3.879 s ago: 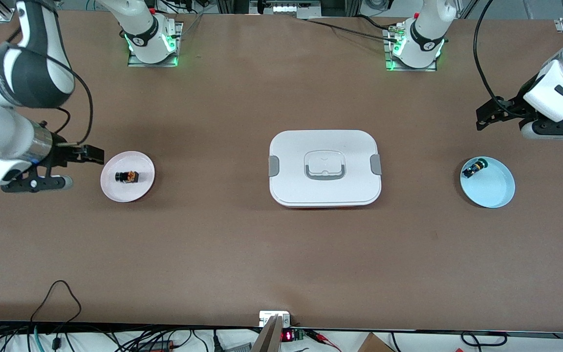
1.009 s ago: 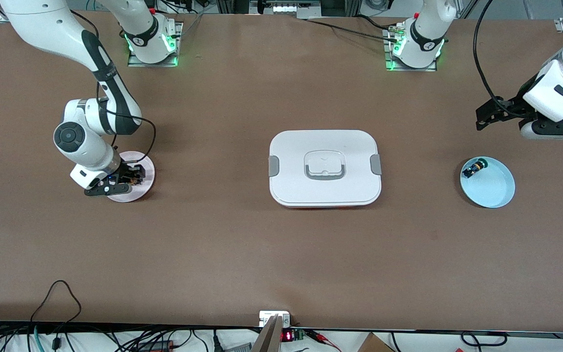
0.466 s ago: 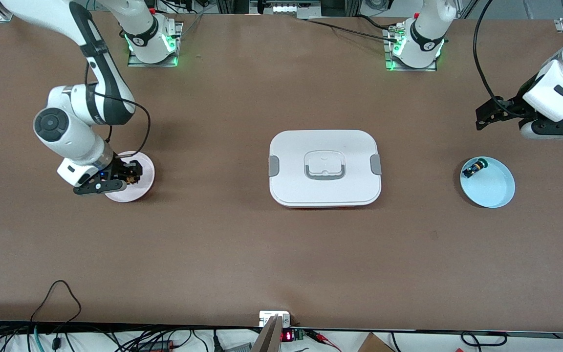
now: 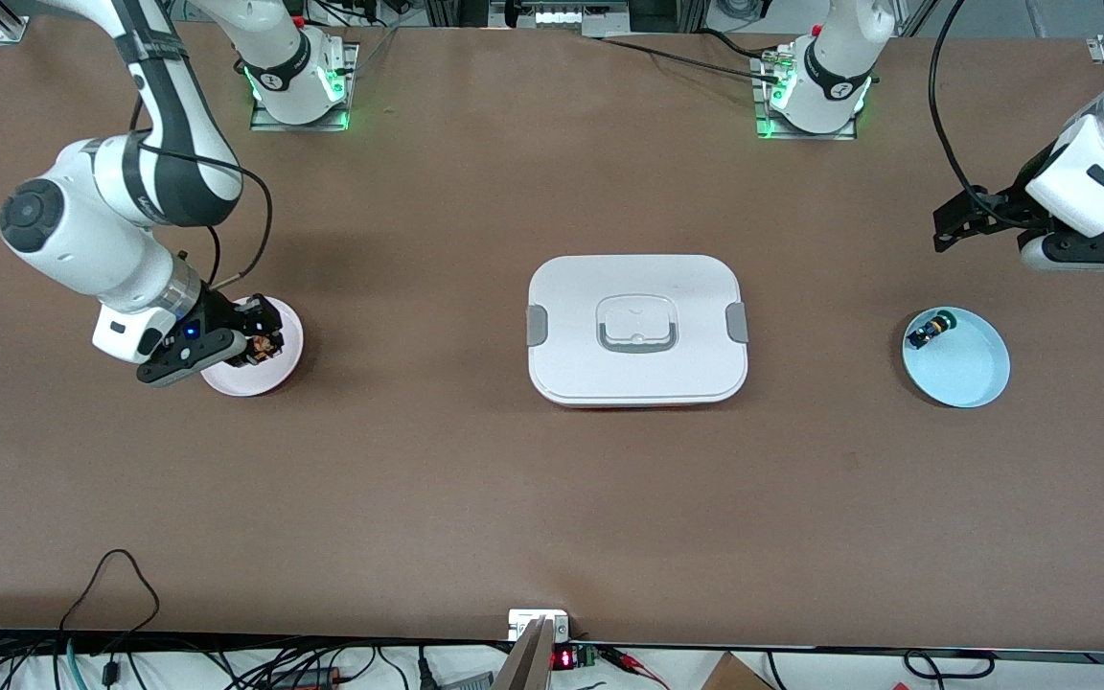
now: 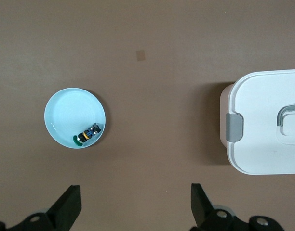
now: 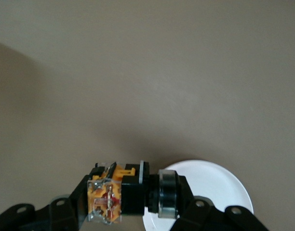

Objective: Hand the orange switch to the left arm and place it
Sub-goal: 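Lift the orange switch with the right gripper while the left gripper advances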

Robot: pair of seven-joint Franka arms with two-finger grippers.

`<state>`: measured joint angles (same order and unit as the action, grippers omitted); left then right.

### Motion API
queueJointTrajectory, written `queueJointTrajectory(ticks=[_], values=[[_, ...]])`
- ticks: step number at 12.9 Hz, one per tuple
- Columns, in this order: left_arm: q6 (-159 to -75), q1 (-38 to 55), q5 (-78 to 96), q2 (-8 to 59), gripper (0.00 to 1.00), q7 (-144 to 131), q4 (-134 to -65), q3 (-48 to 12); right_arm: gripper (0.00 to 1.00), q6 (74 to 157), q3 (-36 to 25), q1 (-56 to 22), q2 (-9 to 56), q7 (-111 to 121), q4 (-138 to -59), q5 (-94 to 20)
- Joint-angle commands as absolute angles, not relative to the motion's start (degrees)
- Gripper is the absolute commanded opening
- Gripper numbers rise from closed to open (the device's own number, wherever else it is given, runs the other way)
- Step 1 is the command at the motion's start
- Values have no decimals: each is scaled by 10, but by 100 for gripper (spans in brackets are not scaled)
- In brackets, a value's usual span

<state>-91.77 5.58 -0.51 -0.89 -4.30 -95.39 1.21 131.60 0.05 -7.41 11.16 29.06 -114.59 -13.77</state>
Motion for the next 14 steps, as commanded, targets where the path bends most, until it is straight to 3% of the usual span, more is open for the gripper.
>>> queueJointTrajectory(ticks=[1, 7, 14], values=[[-895, 54, 7, -3, 100, -53, -933, 10, 14, 1265, 24, -69, 94, 368, -1098, -189], [-813, 62, 60, 5, 100, -47, -933, 9, 12, 1249, 83, -69, 69, 451, -1031, -267], [-720, 39, 276, 43, 100, -46, -935, 17, 12, 1215, 149, -75, 78, 675, -1021, -585]])
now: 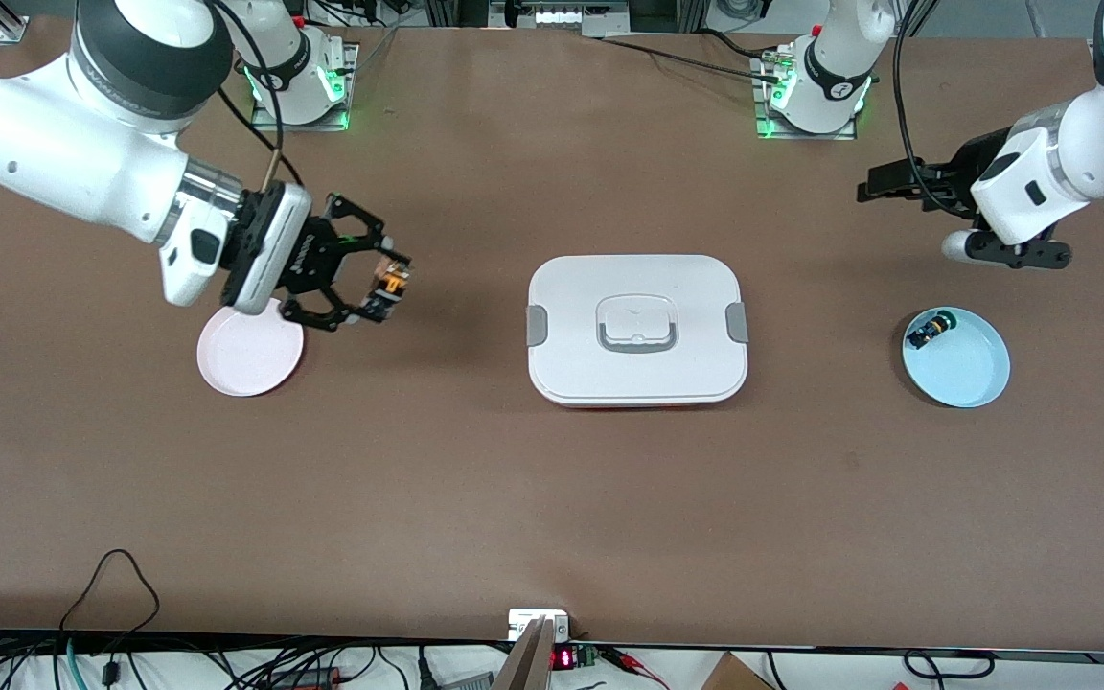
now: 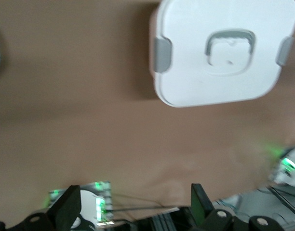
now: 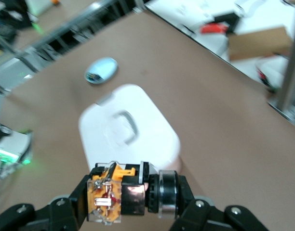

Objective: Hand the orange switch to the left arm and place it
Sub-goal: 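Carry the switch above the box while the left gripper approaches it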

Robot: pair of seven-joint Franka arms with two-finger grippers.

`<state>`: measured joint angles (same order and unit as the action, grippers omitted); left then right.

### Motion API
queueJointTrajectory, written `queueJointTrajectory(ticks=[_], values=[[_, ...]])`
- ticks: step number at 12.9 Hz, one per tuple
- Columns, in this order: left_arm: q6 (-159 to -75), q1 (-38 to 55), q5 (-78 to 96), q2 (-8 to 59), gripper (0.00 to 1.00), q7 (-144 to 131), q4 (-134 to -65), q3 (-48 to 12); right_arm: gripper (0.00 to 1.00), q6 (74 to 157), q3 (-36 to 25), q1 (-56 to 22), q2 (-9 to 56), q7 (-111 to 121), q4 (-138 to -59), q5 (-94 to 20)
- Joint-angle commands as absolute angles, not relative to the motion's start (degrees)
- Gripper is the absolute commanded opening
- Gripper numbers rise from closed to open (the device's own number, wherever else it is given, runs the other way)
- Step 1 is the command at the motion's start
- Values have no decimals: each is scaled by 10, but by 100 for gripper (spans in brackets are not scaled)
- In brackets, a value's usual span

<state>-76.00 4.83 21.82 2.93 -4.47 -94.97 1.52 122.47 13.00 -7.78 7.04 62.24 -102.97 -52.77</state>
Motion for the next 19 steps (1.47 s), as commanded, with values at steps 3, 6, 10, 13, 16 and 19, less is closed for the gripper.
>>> queueJointTrajectory(ticks=[3, 6, 10, 13, 16, 19], values=[[-690, 39, 411, 48, 100, -44, -959, 13, 12, 1215, 177, -83, 96, 763, -1022, -713], [-737, 39, 583, 51, 100, -37, -1004, 10, 12, 1222, 183, -119, 114, 854, -1021, -835], [-816, 45, 741, 40, 100, 60, -1112, -24, 12, 1234, 183, -151, 146, 1019, -1020, -968], [-937, 47, 821, 25, 100, 61, -1142, -86, 12, 1236, 182, -171, 174, 1097, -999, -1018], [-1030, 47, 878, 29, 100, 115, -1145, -137, 12, 1251, 182, -174, 177, 1107, -991, -1022], [-1091, 47, 939, 40, 100, 185, -1156, -162, 12, 1252, 182, -183, 176, 1107, -991, -1020]])
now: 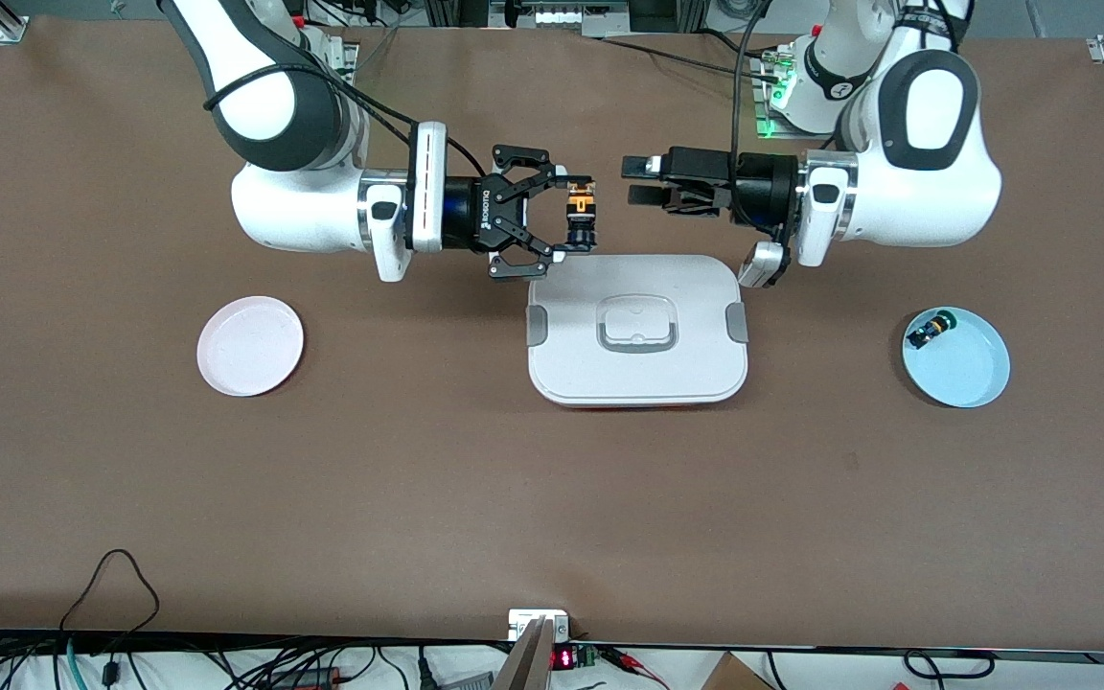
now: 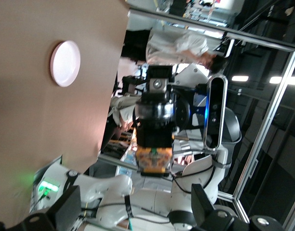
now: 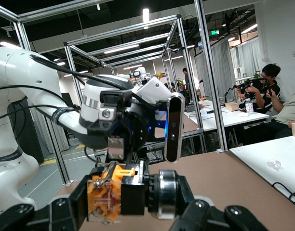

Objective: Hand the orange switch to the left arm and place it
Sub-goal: 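Carry the switch above the box while the left gripper approaches it, then close the left gripper on the orange switch held by the right gripper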

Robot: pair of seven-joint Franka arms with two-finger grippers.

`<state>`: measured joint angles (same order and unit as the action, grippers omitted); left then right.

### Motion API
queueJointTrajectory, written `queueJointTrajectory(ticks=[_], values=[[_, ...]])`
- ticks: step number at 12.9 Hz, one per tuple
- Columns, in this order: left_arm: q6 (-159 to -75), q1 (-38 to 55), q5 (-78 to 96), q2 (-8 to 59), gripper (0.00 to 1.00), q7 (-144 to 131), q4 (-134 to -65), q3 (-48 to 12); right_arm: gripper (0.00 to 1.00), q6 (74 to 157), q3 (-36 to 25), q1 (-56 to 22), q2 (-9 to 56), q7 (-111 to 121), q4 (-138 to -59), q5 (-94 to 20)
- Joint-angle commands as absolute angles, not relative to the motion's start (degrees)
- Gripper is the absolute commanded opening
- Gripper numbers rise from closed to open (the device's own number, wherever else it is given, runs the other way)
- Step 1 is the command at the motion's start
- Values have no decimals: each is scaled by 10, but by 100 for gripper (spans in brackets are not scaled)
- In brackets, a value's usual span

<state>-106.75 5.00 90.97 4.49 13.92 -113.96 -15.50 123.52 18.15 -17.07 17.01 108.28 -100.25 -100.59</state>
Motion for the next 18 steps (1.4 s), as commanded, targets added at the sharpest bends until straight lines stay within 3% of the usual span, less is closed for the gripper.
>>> queueJointTrajectory(ticks=[1, 4, 10, 11, 13, 15, 18], values=[[-1092, 47, 951, 42, 100, 189, -1156, -163, 12, 1252, 182, -184, 176, 1106, -991, -1020], [-1102, 48, 983, 47, 100, 194, -1154, -170, 12, 1266, 182, -185, 175, 1106, -991, -1019], [-1148, 49, 1005, 52, 87, 229, -1150, -199, 12, 1268, 182, -193, 174, 1104, -991, -1019], [-1148, 49, 1005, 51, 76, 229, -1150, -199, 12, 1268, 182, -193, 174, 1105, -991, -1019], [-1147, 49, 1006, 51, 44, 231, -1150, -199, 12, 1268, 182, -193, 174, 1105, -991, -1019], [-1146, 48, 1005, 50, 22, 231, -1150, -199, 12, 1268, 182, -192, 174, 1105, -992, -1019], [-1143, 47, 1005, 50, 21, 230, -1150, -199, 12, 1267, 182, -192, 174, 1105, -992, -1019]])
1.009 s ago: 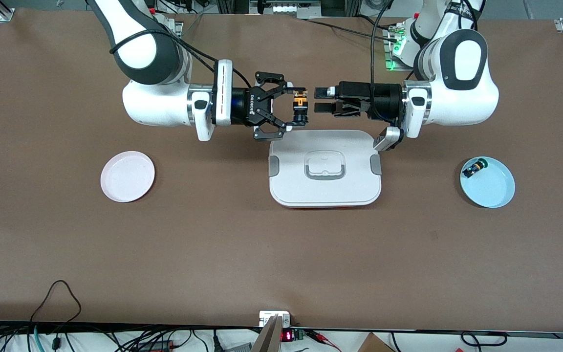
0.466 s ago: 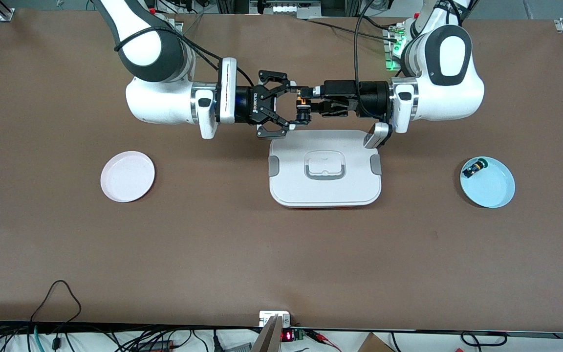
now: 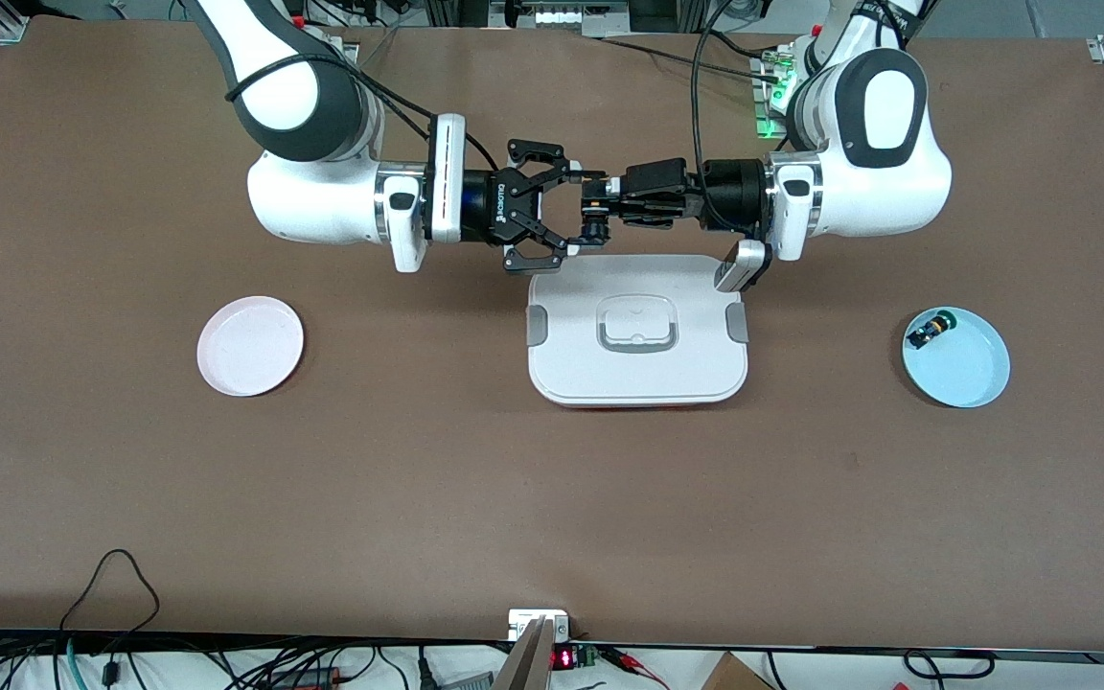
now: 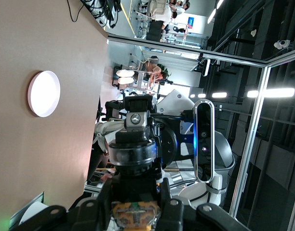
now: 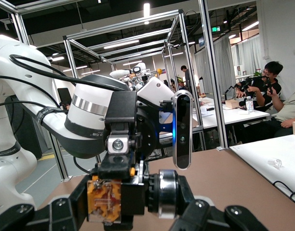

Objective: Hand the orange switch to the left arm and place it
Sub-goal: 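Close the left gripper on the orange switch held by the right gripper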

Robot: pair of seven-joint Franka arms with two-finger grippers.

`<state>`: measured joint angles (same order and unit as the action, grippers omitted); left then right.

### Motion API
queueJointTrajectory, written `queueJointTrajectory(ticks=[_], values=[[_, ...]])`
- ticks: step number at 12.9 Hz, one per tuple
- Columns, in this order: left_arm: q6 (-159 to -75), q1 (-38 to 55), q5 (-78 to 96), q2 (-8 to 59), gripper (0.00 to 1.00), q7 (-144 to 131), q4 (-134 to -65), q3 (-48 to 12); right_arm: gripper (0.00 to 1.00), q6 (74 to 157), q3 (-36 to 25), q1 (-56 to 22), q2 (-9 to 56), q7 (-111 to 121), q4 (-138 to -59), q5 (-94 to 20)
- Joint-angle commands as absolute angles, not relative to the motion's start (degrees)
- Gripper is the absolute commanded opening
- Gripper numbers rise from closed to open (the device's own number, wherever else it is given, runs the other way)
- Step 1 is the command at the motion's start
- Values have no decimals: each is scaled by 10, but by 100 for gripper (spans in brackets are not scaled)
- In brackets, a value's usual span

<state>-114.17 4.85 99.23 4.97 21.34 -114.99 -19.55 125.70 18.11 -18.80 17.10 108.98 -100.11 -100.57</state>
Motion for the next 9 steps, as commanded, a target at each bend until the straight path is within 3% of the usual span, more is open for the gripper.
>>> queueJointTrajectory(ticks=[1, 2, 3, 4, 9], values=[[-1143, 47, 1005, 50, 20, 231, -1150, -199, 12, 1267, 182, -192, 173, 1105, -992, -1020], [-1143, 47, 1005, 50, 20, 230, -1150, -199, 15, 1267, 182, -192, 173, 1102, -992, -1020], [-1143, 47, 1005, 50, 20, 230, -1150, -198, 86, 1268, 182, -192, 171, 1086, -993, -1025], [-1143, 47, 1005, 50, 20, 230, -1150, -199, 100, 1268, 182, -192, 171, 1068, -994, -1026], [-1143, 46, 1005, 50, 20, 229, -1149, -198, 100, 1268, 182, -190, 170, 1061, -994, -1026]])
